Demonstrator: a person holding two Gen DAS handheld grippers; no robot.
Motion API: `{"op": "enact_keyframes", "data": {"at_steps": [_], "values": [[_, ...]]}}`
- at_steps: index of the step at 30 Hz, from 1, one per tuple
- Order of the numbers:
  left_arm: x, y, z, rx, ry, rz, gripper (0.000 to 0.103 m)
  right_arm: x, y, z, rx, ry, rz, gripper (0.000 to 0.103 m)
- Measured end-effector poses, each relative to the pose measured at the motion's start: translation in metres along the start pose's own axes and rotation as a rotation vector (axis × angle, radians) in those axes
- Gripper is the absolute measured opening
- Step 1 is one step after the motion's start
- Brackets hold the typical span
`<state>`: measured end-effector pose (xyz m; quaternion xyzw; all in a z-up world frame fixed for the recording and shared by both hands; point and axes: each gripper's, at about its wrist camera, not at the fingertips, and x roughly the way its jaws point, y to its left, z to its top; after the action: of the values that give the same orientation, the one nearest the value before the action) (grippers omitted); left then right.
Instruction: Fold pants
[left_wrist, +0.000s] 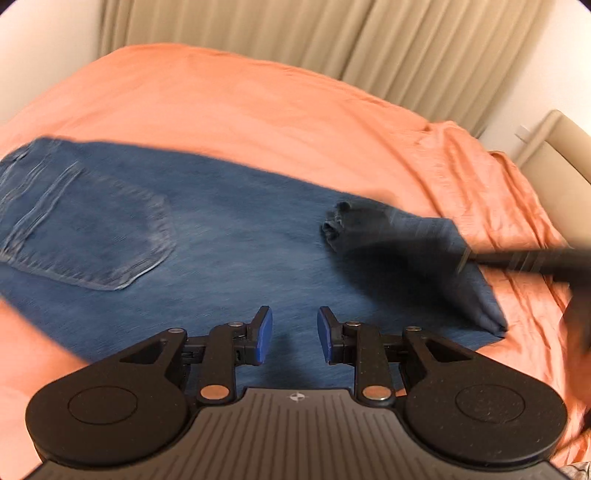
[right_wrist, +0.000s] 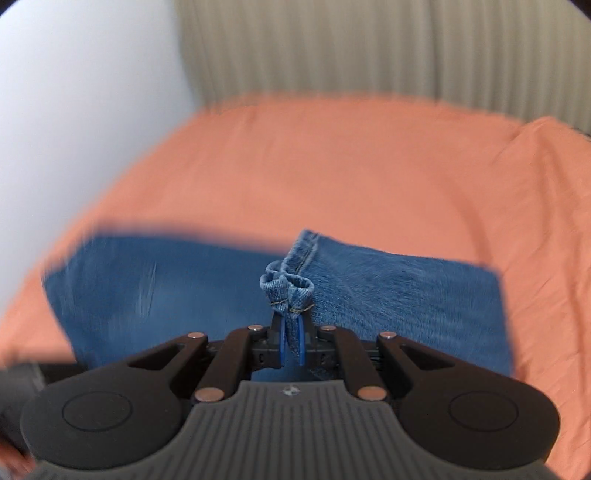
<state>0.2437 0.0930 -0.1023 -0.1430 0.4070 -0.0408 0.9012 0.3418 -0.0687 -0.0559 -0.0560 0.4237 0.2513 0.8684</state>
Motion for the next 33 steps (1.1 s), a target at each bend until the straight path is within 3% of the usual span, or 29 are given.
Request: {"op": "enact_keyframes", "data": {"at_steps": [3,7,10,13,16,20,23,33], "values": [[-0.001,0.013,-0.004,-0.014,0.014,0.007,0.031,0.036,0.021,-0.029,-0.089,0.134,-0.049,0.002],[0.003,0.028,-0.006,-0.052,0.021,-0.007,0.037,0.047,0.014,-0.035,-0.084,0.163,-0.059,0.004],[0.005,0.033,-0.006,-0.067,0.038,-0.027,0.037,0.044,0.011,-0.026,-0.035,0.186,-0.023,0.013],[0.001,0.039,-0.004,-0.093,0.041,-0.059,0.044,0.042,0.006,-0.019,0.001,0.205,0.013,0.021],[0.000,0.043,0.002,-0.128,0.040,-0.095,0.046,0.028,0.004,-0.013,0.055,0.204,0.065,0.036],[0.010,0.057,0.013,-0.263,0.056,-0.226,0.047,0.006,-0.014,-0.005,0.065,0.151,0.047,0.050],[0.028,0.062,0.019,-0.363,0.084,-0.317,0.049,0.000,-0.038,-0.005,0.093,0.133,-0.003,0.050],[0.107,0.031,0.047,-0.352,0.130,-0.315,0.052,0.010,-0.112,-0.018,0.162,0.114,-0.091,0.048]]}}
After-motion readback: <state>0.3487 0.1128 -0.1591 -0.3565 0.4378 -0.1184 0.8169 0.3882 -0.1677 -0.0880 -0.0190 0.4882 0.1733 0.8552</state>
